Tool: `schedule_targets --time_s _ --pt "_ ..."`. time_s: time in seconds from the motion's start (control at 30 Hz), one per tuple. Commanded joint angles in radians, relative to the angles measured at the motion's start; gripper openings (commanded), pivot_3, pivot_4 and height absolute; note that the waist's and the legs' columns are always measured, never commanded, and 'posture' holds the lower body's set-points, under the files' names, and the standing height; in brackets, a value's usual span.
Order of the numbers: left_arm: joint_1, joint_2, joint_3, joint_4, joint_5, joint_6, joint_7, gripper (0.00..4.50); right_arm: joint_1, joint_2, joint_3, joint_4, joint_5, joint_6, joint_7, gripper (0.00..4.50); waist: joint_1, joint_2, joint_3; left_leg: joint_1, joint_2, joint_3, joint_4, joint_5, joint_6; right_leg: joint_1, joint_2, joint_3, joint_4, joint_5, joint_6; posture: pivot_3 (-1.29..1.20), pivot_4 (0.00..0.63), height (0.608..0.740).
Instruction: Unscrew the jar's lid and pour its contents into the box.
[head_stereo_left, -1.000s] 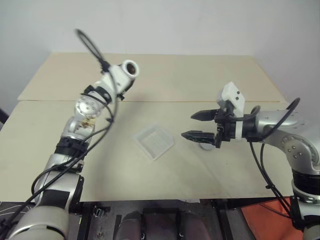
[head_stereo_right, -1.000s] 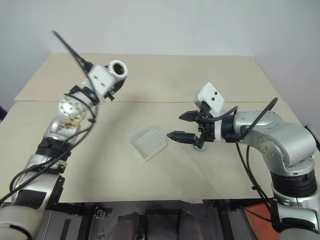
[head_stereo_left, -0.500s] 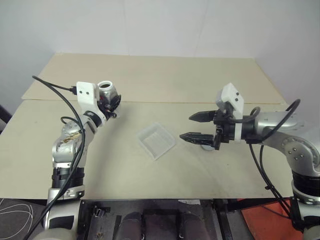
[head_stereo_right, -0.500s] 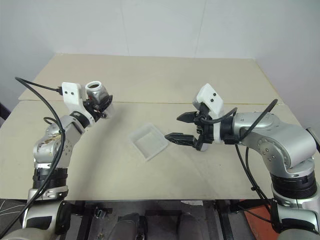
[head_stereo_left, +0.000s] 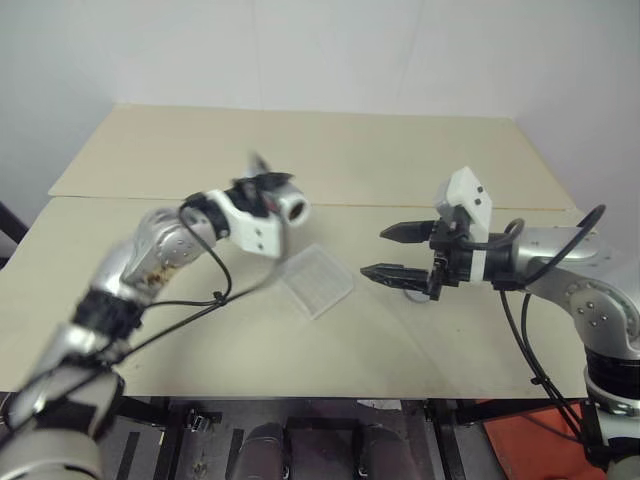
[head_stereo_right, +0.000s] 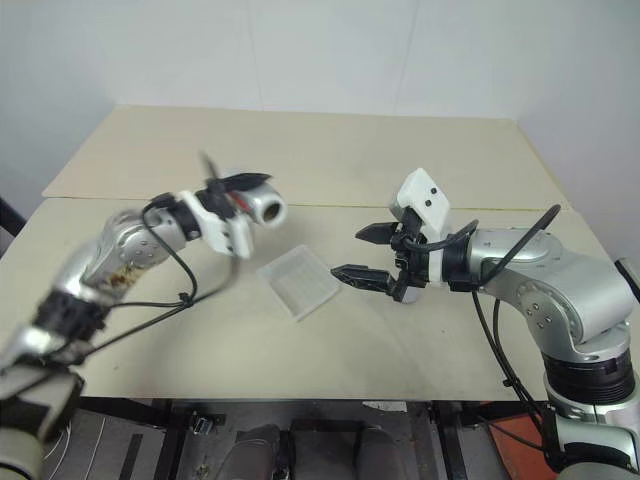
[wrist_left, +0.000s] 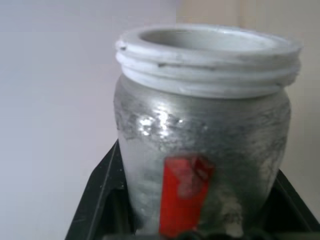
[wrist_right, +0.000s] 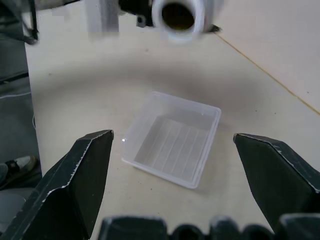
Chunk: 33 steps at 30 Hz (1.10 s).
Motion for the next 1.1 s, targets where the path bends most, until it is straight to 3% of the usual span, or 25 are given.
schedule_targets --time_s 0.03,0.1,0.27,0.7,0.83,0.97,1.1 --pt "-0.124 0.015 -0.118 0.009 0.352 -0.172 0.254 1.94 -0.026 -0.021 -0.011 -0.004 -0.003 -0.034 0.019 4.46 0.002 0.0 0.0 0.0 0.001 0.001 0.0 0.0 0.001 0.0 0.0 0.0 0.003 0.0 0.0 0.0 0.15 0.74" --pt "-0.147 0.019 -0.166 -0.027 0.484 -0.18 0.35 1.94 -0.035 -0.017 -0.008 -0.002 -0.004 -0.036 0.016 4.46 -0.001 0.0 0.0 -0.001 0.001 0.003 0.0 -0.001 0.002 -0.001 0.0 0.0 0.004 0.0 0.001 0.0 0.15 0.74" --pt "-0.103 -0.021 -0.192 -0.076 0.618 -0.057 0.353 1.94 -0.036 0.004 -0.038 -0.019 0.012 -0.032 -0.015 4.46 -0.01 0.0 0.0 -0.003 0.002 0.009 0.0 -0.001 0.002 -0.004 0.0 -0.001 0.005 -0.001 0.002 0.0 0.15 0.74" --pt "-0.12 -0.027 -0.189 -0.046 0.628 -0.041 0.348 1.94 -0.009 0.038 -0.033 -0.048 0.015 -0.04 -0.048 4.46 -0.01 0.0 0.0 -0.004 0.003 0.009 0.001 -0.001 0.002 -0.004 0.0 -0.001 0.006 -0.001 0.002 0.0 0.15 0.74" --pt "-0.094 -0.022 -0.135 -0.027 0.505 -0.045 0.285 1.94 -0.011 0.042 -0.035 -0.038 0.012 -0.046 -0.045 4.46 -0.01 0.0 0.0 -0.004 0.003 0.009 0.001 -0.001 0.002 -0.004 0.0 -0.001 0.006 -0.001 0.002 0.0 0.15 0.74" --pt "-0.024 -0.064 0.001 0.066 0.149 0.003 0.135 1.94 0.013 0.052 -0.05 -0.035 0.0 -0.089 -0.046 4.46 -0.012 0.0 0.0 -0.004 0.004 0.008 0.002 -0.001 0.002 -0.004 0.0 -0.001 0.007 -0.001 0.002 0.0 0.15 0.74" --pt "0.081 -0.166 0.182 0.05 -0.267 0.232 -0.083 1.94 0.047 0.04 -0.055 -0.031 -0.017 -0.148 -0.026 4.46 -0.013 0.0 0.0 -0.003 0.004 0.007 0.003 -0.001 0.001 -0.004 0.0 -0.001 0.007 -0.001 0.002 0.0 0.15 0.74"
